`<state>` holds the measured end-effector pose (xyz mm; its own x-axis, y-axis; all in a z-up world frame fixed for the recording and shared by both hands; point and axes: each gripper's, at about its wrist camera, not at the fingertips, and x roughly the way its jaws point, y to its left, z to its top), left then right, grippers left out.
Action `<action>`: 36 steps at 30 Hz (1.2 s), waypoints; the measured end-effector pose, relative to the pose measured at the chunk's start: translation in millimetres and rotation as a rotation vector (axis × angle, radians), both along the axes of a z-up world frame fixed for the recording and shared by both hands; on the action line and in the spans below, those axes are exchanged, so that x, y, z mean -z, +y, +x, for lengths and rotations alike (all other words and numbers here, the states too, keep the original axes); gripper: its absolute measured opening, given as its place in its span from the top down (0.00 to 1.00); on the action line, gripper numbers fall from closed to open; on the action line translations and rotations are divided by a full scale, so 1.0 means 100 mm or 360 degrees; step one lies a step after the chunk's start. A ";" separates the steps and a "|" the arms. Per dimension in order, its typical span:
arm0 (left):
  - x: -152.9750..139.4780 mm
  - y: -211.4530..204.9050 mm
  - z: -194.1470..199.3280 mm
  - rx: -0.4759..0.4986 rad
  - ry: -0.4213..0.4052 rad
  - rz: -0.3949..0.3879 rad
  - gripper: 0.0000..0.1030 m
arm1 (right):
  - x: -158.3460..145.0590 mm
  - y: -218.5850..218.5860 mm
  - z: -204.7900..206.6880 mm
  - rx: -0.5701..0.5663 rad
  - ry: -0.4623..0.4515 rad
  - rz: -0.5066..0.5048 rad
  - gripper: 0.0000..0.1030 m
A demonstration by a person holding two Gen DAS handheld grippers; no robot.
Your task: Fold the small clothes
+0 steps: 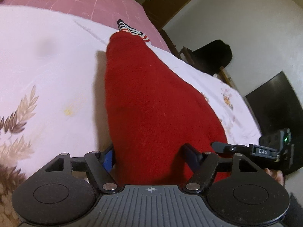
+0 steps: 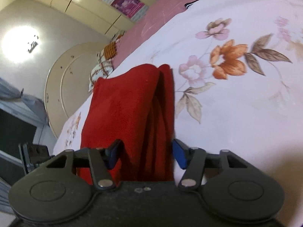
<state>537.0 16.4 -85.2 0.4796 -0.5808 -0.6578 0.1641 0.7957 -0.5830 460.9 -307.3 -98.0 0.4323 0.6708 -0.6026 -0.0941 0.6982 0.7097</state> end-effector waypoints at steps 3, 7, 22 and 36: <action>-0.04 -0.13 -0.01 0.0013 -0.0064 0.0126 0.34 | -0.05 0.14 0.04 -0.0049 -0.0047 -0.0087 0.56; -0.11 -0.19 -0.08 0.0023 -0.0125 0.0192 0.45 | -0.17 0.31 -0.05 -0.0084 -0.0168 -0.0258 0.63; -0.73 -0.18 -0.42 0.0052 -0.0295 0.0261 0.55 | -0.67 0.42 -0.48 -0.0068 -0.0378 -0.0376 0.69; -1.28 0.59 -1.12 -0.0079 -0.0390 0.0332 0.55 | -1.20 1.17 -0.78 -0.0190 -0.0532 -0.0341 0.69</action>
